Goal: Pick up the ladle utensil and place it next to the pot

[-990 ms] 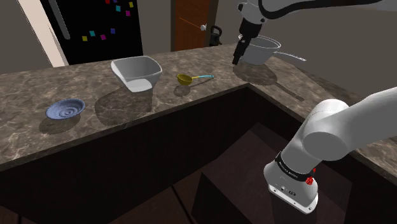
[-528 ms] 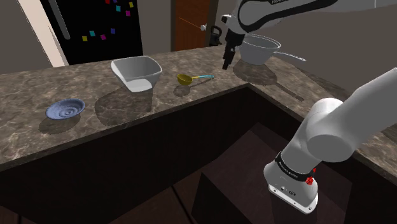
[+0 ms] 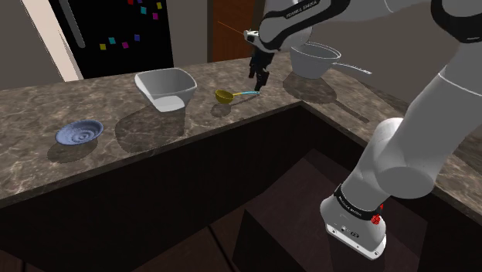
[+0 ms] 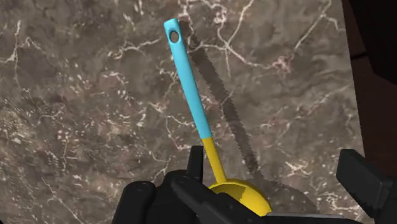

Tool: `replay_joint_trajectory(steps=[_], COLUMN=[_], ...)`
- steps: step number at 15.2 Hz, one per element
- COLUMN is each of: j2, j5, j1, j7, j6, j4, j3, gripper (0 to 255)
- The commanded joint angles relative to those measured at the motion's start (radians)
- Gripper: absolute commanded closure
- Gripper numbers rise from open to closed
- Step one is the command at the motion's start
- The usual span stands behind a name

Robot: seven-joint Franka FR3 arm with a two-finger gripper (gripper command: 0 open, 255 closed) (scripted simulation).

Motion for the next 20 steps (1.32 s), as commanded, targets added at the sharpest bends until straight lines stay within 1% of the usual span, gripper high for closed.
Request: replay_joint_trajectory(steps=[1, 5, 6, 14, 20], j2=[0.092, 0.244, 0.261, 0.340, 0.340], j5=[0.071, 0.184, 0.194, 0.248, 0.248], j1=[0.014, 0.003, -0.001, -0.016, -0.016], j7=[-0.139, -0.374, -0.400, -0.435, -0.435], j6=[0.023, 0.046, 0.048, 0.122, 0.122], j4=[0.059, 0.164, 0.176, 0.173, 0.173], j3=[-0.004, 0.033, 0.042, 0.063, 0.063], gripper=[0, 0, 0, 0, 0])
